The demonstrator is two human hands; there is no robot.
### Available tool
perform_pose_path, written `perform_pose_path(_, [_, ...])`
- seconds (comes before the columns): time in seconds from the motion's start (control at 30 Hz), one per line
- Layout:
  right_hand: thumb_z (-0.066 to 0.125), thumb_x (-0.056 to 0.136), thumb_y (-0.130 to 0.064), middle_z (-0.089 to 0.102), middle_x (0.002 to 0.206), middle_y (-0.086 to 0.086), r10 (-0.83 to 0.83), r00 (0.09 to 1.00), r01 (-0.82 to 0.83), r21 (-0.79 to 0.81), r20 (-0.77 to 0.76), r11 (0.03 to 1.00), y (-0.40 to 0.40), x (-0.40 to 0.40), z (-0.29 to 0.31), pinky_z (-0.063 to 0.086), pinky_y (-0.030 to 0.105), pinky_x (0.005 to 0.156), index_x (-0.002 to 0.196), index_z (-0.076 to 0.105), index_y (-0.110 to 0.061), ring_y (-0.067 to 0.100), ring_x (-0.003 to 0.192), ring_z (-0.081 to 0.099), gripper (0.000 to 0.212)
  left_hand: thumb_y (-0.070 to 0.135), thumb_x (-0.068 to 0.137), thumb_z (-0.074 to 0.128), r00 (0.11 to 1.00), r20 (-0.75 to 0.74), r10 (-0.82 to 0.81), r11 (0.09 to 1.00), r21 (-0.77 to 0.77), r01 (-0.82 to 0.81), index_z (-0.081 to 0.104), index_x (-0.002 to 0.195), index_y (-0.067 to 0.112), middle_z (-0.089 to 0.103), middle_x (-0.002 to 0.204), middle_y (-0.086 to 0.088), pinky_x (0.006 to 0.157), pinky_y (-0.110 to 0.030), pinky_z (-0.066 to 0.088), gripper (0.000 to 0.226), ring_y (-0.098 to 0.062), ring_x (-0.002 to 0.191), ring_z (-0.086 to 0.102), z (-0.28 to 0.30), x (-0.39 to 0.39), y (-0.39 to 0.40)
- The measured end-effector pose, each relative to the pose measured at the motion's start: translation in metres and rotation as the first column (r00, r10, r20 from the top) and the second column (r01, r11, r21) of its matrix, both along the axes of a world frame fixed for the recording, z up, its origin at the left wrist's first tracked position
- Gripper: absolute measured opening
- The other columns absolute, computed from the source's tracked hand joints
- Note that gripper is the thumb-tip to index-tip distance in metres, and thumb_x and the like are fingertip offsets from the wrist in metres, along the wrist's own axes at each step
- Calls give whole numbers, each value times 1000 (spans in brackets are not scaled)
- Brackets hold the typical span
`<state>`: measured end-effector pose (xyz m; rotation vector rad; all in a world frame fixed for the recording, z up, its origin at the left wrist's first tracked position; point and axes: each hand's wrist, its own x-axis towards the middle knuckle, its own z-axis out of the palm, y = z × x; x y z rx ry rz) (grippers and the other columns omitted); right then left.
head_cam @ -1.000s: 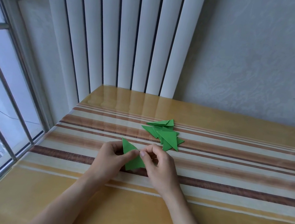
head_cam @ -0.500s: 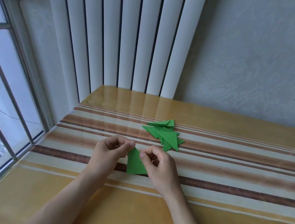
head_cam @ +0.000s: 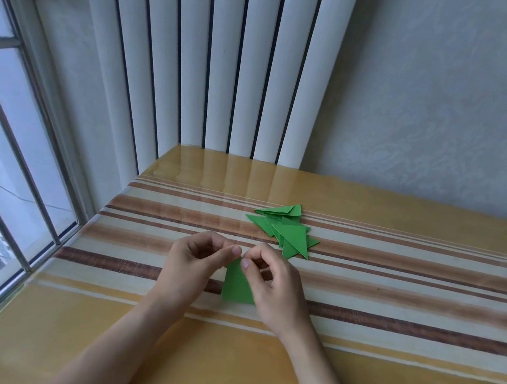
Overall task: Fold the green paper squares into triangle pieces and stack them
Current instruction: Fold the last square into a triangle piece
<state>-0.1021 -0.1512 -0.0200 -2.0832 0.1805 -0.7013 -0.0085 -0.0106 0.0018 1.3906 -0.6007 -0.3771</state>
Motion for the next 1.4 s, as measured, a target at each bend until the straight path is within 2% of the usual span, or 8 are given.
perform_pose_path(0.27, [61, 100, -24, 64, 82, -4, -17, 998, 20, -39, 64, 999, 2, 1, 2, 49, 43, 68, 89, 65, -17, 20, 77, 60, 14, 7, 94, 72, 1000, 13, 5, 1000, -12, -5, 71, 87, -5, 73, 74, -3, 57, -16, 53, 14, -6, 69, 68, -1, -5, -3])
perform_pose_path(0.5, [64, 99, -10, 60, 76, -11, -105, 994, 107, -56, 34, 993, -2, -1, 0, 43, 21, 66, 85, 62, -17, 11, 74, 57, 17, 15, 94, 73, 981, -45, 188, 980, -52, -190, 74, 85, 9, 67, 72, 2, 69, -19, 50, 11, -8, 70, 57, -6, 5, -2])
perform_pose_path(0.6, [65, 99, -10, 58, 75, -13, -130, 991, 132, -78, 21, 988, -4, 0, -2, 39, 17, 64, 84, 62, -17, 9, 73, 55, 17, 22, 94, 74, 985, -58, 165, 986, -10, -166, 75, 89, 10, 66, 76, -3, 74, -29, 49, 13, -13, 73, 56, -10, 6, -3])
perform_pose_path(0.7, [66, 100, -11, 58, 75, -14, -164, 986, 164, -50, 2, 985, -6, 0, -3, 37, 13, 64, 84, 64, -16, 5, 74, 54, 16, 23, 92, 76, 998, -10, 65, 996, 65, -64, 76, 87, 7, 67, 75, -3, 69, -27, 48, 16, -12, 71, 56, -10, 4, -3])
perform_pose_path(0.83, [68, 100, -15, 59, 72, -11, -177, 984, 177, 27, -22, 984, -5, -1, -3, 39, 15, 62, 84, 66, -18, 5, 70, 54, 16, 18, 92, 77, 995, 42, 90, 989, 110, -94, 77, 81, 6, 66, 64, 6, 61, -17, 45, 16, -6, 62, 56, -9, 2, -4])
perform_pose_path(1.2, [68, 100, -20, 66, 72, -9, -263, 961, 267, 47, -84, 963, -9, -1, -4, 41, 14, 61, 84, 69, -20, 5, 73, 59, 16, 17, 91, 78, 970, 59, 236, 967, 83, -240, 72, 75, 3, 59, 58, 10, 59, -14, 43, 22, -5, 59, 51, -6, 8, 0])
perform_pose_path(1.3, [66, 101, -21, 66, 72, -9, -280, 953, 285, 33, -119, 958, -11, -1, -6, 40, 13, 61, 82, 67, -22, 3, 73, 59, 19, 15, 92, 76, 970, 60, 235, 968, 73, -239, 71, 74, 3, 59, 56, 13, 58, -11, 43, 22, -1, 57, 52, -6, 6, -1])
perform_pose_path(1.4, [65, 102, -20, 64, 71, -12, -293, 948, 298, 20, -124, 954, -11, 0, -6, 39, 11, 60, 82, 64, -25, -2, 72, 59, 21, 23, 95, 74, 977, 45, 208, 971, 111, -212, 70, 77, 1, 59, 59, 9, 59, -16, 43, 28, -5, 59, 53, -8, 6, -1])
